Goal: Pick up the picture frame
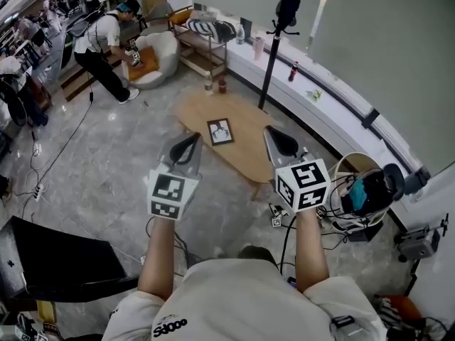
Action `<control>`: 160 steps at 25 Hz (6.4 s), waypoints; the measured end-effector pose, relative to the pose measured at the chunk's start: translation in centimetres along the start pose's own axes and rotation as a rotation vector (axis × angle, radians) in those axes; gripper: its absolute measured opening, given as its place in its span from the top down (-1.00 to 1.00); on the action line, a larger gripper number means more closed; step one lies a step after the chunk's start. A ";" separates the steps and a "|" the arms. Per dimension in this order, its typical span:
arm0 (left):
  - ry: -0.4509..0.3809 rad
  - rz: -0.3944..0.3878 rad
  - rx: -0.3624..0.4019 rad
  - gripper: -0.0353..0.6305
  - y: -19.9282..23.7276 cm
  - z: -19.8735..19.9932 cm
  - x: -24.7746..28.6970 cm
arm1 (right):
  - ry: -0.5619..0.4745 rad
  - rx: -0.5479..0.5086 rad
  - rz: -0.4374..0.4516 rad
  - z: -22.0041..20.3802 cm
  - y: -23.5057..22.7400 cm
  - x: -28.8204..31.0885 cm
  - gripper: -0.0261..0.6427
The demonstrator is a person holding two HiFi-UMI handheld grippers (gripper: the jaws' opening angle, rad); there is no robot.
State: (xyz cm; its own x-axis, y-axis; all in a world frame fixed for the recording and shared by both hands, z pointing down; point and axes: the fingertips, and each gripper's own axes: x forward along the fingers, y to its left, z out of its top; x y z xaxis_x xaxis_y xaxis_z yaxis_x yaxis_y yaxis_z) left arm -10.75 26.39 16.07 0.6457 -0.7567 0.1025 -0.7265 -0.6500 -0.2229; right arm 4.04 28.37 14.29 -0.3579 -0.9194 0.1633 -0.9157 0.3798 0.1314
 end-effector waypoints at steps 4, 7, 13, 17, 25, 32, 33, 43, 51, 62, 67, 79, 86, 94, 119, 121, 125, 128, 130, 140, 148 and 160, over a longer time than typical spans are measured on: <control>0.011 -0.015 -0.011 0.87 0.8 -1.8 -0.2 | 0.000 -0.006 0.007 -0.7 1.7 0.8 0.91; 0.012 -0.024 -0.007 0.86 1.5 -2.5 0.1 | -0.021 0.006 -0.002 -0.4 2.0 1.5 0.91; 0.007 -0.034 -0.005 0.87 3.4 -2.6 1.9 | -0.039 0.051 -0.037 0.2 0.6 4.0 0.91; 0.017 -0.024 -0.013 0.87 4.7 -3.2 3.2 | -0.046 0.043 -0.019 0.5 0.2 5.9 0.91; 0.046 0.011 -0.025 0.87 8.0 -5.1 7.8 | -0.002 0.038 0.041 -1.1 -1.7 12.2 0.91; 0.063 0.031 -0.024 0.87 10.9 -5.2 14.6 | -0.011 0.014 0.067 -0.6 -6.5 18.1 0.91; 0.064 0.033 -0.024 0.87 11.4 -5.2 15.6 | -0.015 0.009 0.068 -0.5 -7.3 19.0 0.91; 0.078 0.058 -0.031 0.87 15.4 -4.3 26.3 | -0.027 0.012 0.095 0.7 -15.4 27.4 0.91; 0.113 0.075 -0.050 0.87 16.9 -5.3 33.0 | 0.014 0.002 0.136 -0.6 -20.1 32.5 0.91; 0.162 0.090 -0.061 0.87 17.7 -6.8 39.0 | 0.042 -0.020 0.182 -2.9 -24.0 37.1 0.91; 0.193 0.084 -0.067 0.87 17.5 -8.0 40.7 | 0.075 -0.016 0.199 -4.4 -24.9 38.4 0.91; 0.263 0.111 -0.130 0.87 17.6 -12.5 42.3 | 0.192 0.023 0.225 -9.3 -25.1 41.1 0.91; 0.292 0.099 -0.174 0.87 18.5 -16.3 43.7 | 0.241 0.031 0.230 -12.4 -24.2 43.0 0.91; 0.315 0.052 -0.216 0.87 19.1 -20.9 45.0 | 0.249 0.050 0.207 -14.9 -23.6 45.8 0.91; 0.493 0.015 -0.379 0.86 19.2 -37.9 47.4 | 0.461 0.139 0.201 -29.7 -19.8 51.7 0.91; 0.507 0.019 -0.398 0.86 18.8 -39.6 47.5 | 0.481 0.149 0.204 -31.2 -19.6 51.8 0.91; 0.529 0.046 -0.447 0.86 18.5 -42.9 47.7 | 0.525 0.156 0.203 -33.8 -19.4 52.0 0.91; 0.561 0.068 -0.469 0.81 18.5 -45.4 47.4 | 0.553 0.171 0.204 -35.6 -18.9 52.0 0.91; 0.582 0.072 -0.477 0.77 18.3 -47.1 47.4 | 0.569 0.179 0.200 -36.8 -18.7 52.2 0.91; 0.708 0.069 -0.525 0.72 16.0 -55.9 46.8 | 0.652 0.219 0.203 -42.6 -17.2 52.3 0.91; 0.806 0.123 -0.594 0.44 14.7 -63.7 45.7 | 0.717 0.244 0.208 -47.4 -16.2 52.4 0.91; 0.906 0.177 -0.759 0.06 10.7 -70.4 44.5 | 0.798 0.279 0.252 -53.4 -13.5 52.5 0.91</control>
State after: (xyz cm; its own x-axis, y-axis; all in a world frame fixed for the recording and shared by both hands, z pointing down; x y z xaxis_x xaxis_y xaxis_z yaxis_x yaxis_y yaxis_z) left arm -6.37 -19.08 86.50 0.3433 -0.4151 0.8425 -0.9389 -0.1763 0.2957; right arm 7.37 -19.58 73.34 -0.4160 -0.4266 0.8031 -0.8754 0.4269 -0.2267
